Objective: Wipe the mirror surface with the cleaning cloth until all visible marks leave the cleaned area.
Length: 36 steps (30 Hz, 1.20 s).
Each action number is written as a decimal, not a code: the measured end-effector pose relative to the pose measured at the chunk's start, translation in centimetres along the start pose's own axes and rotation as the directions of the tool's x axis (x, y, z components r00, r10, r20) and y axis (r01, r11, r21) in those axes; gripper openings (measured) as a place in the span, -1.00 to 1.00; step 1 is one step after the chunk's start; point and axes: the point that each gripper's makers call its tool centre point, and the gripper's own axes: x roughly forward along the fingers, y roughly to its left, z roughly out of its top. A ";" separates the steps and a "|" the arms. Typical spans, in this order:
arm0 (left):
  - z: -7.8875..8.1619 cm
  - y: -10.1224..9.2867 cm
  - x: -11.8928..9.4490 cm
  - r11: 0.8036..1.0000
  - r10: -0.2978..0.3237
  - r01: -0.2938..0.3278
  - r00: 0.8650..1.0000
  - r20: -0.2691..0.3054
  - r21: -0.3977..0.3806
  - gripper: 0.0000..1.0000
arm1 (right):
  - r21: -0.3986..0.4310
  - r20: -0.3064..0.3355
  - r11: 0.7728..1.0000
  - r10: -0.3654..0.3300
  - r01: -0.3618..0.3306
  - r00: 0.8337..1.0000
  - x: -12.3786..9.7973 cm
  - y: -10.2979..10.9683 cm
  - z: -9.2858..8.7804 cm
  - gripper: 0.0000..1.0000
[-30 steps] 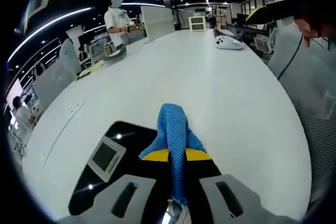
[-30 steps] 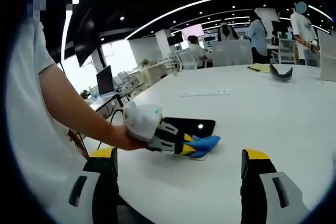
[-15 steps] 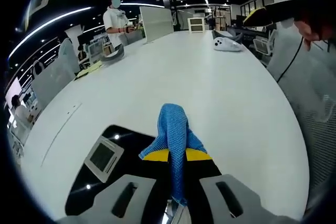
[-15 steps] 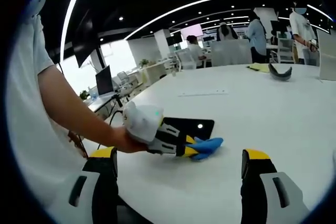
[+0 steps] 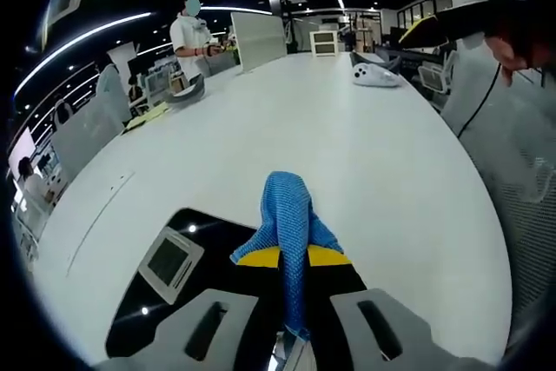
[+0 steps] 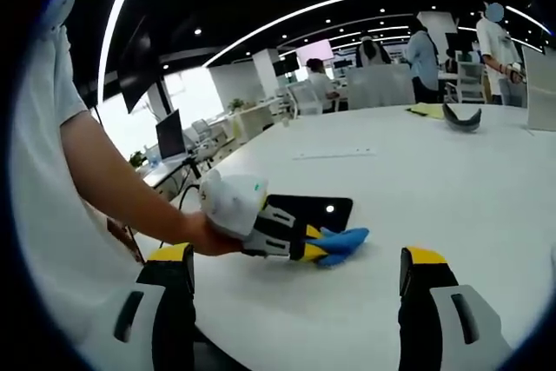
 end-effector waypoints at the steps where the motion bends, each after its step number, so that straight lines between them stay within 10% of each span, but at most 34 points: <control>1: 0.0 0.0 0.0 1.000 -0.003 0.003 1.000 0.002 0.001 -0.88 | 0.000 0.000 1.000 0.001 -0.001 1.000 0.0 0.0 0.0 0.97; 36: -0.1 2.2 0.3 1.000 -0.023 0.023 1.000 0.016 -0.012 -0.87 | 0.006 -0.007 1.000 -0.010 0.010 1.000 0.1 -0.6 0.0 0.97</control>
